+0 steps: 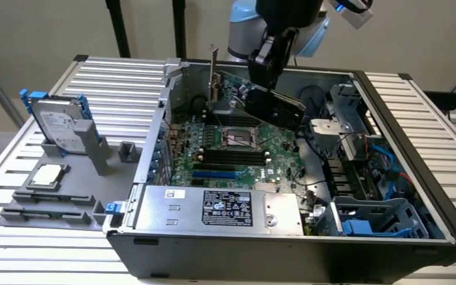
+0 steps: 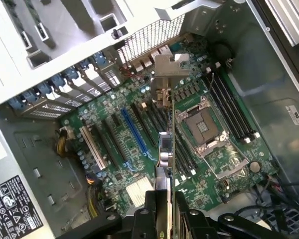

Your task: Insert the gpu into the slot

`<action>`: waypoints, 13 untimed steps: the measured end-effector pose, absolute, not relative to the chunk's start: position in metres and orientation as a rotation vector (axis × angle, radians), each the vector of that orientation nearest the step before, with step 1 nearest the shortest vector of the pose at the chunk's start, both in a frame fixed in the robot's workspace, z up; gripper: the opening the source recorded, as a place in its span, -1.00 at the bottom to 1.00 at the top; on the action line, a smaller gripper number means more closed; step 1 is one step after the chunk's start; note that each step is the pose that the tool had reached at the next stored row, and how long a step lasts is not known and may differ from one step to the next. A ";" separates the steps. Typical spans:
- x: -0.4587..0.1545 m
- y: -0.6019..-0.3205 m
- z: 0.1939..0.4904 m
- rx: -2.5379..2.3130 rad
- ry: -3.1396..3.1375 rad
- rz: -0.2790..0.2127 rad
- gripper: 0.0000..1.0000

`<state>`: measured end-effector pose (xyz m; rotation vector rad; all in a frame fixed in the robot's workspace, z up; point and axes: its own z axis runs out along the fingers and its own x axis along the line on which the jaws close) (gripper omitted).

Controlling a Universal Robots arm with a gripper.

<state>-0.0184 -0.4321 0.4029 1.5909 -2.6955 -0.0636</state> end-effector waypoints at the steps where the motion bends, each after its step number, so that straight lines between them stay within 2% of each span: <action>1: -0.018 -0.432 0.402 1.614 -2.681 -0.063 -0.47; 13: -0.018 -0.432 0.387 1.895 -2.486 -0.060 -0.47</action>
